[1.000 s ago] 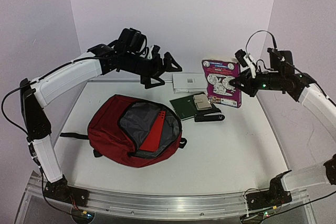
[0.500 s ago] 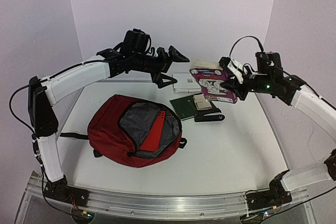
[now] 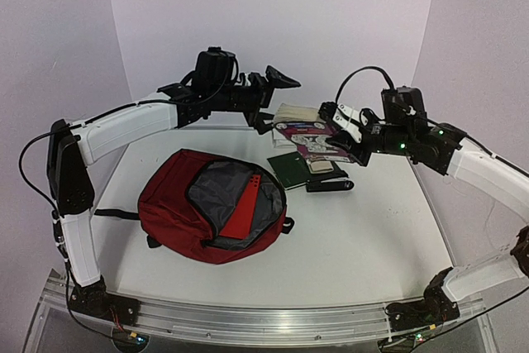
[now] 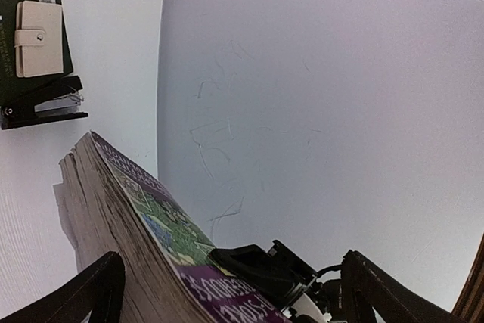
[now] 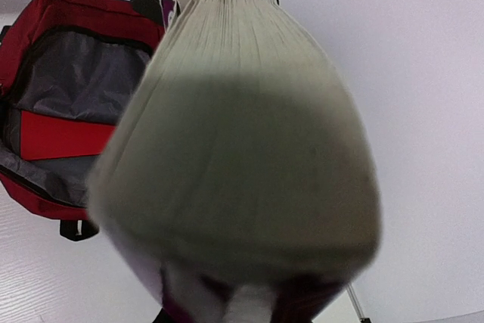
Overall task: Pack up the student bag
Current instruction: Pick up the book from the center of the board.
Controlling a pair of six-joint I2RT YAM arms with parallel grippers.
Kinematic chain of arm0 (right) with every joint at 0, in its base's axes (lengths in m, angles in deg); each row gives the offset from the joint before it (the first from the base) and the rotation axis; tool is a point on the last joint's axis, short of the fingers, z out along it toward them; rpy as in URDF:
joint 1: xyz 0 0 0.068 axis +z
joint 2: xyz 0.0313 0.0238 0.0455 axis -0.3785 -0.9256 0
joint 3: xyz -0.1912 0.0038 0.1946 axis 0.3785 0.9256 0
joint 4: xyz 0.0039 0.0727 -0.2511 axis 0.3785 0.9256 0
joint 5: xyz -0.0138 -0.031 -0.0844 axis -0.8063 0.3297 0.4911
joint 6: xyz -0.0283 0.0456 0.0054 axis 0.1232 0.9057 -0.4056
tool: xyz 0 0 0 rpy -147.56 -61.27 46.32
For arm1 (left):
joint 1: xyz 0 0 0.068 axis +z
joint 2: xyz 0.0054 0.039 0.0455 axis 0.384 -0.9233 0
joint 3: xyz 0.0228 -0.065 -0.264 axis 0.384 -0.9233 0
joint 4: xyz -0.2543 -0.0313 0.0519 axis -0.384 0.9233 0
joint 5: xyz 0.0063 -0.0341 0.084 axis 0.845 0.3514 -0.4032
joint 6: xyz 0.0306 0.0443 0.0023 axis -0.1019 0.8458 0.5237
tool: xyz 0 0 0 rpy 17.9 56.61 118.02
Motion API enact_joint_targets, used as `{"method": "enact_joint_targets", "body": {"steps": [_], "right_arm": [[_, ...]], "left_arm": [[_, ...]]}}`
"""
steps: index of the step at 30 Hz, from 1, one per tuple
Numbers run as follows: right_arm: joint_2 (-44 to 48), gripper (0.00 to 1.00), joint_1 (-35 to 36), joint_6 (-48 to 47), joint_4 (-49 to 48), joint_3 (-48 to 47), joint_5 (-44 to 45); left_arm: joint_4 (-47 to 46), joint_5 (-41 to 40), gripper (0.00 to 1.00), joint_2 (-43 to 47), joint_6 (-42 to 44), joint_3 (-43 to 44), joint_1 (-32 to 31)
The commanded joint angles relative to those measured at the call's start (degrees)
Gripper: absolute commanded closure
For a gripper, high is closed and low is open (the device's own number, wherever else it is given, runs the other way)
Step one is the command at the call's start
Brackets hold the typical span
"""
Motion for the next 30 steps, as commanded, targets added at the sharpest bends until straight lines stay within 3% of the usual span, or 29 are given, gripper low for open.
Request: {"method": "enact_joint_targets", "body": {"steps": [1, 4, 8, 11, 15, 20, 30], "right_arm": [[1.34, 1.0, 1.31, -3.69, -9.13, -1.46, 3.1], [1.08, 1.0, 1.34, -5.68, -9.3, -1.83, 3.56], [1.93, 1.0, 1.37, -9.64, -9.24, -1.02, 3.33], [3.69, 1.0, 1.34, -13.97, -10.61, 1.49, 2.83], [5.38, 1.0, 1.64, -19.25, -17.76, 5.67, 5.51], [3.26, 1.0, 2.67, -21.78, -25.09, 6.38, 11.28], [-2.02, 1.0, 6.16, -22.95, -29.81, 4.51, 19.07]], "left_arm": [[-0.36, 1.49, 0.0, -0.35, 0.2, 0.39, -0.07], [4.81, -0.71, 0.0, 1.73, 4.85, 0.11, 0.1], [21.49, -7.35, 0.0, 4.61, 21.21, 5.83, 0.08], [23.59, -9.42, 0.0, 9.61, 25.39, 0.99, 0.82], [21.21, -4.96, 0.0, 13.63, 18.82, -6.34, 2.23], [3.06, 0.08, 0.0, 16.95, 3.03, -18.09, 1.6], [-7.55, 1.67, 0.0, 11.79, -7.61, -12.27, 0.85]]}}
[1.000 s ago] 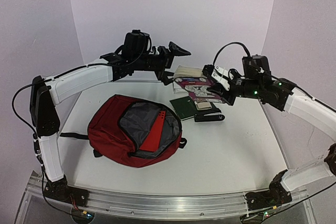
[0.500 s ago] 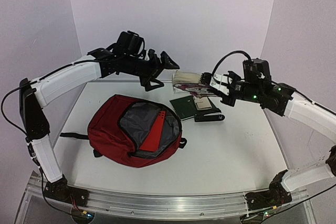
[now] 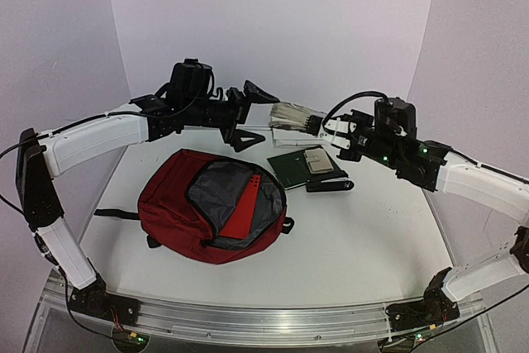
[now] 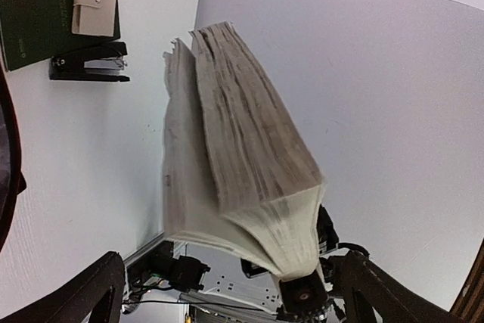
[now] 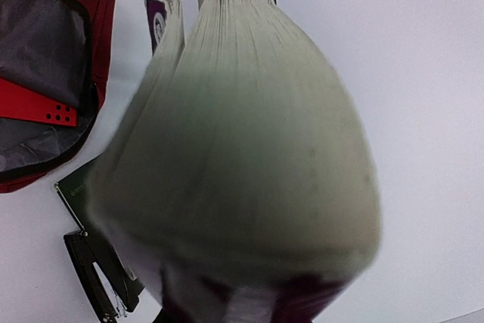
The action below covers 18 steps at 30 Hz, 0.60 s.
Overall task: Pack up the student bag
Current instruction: Pick up the book from the center of the board.
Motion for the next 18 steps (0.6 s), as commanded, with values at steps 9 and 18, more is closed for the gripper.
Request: {"method": "enact_joint_targets", "body": {"steps": [9, 18], "right_arm": [[-4.06, 1.0, 3.97, -0.65, -10.08, -5.51, 7.94], [-5.01, 1.0, 4.81, -0.31, -10.71, -6.12, 10.06]], "left_arm": [[-12.77, -0.13, 0.0, -6.53, -12.69, 5.64, -1.76], [-13.51, -1.72, 0.0, -6.3, -14.85, 2.36, -1.65]]}}
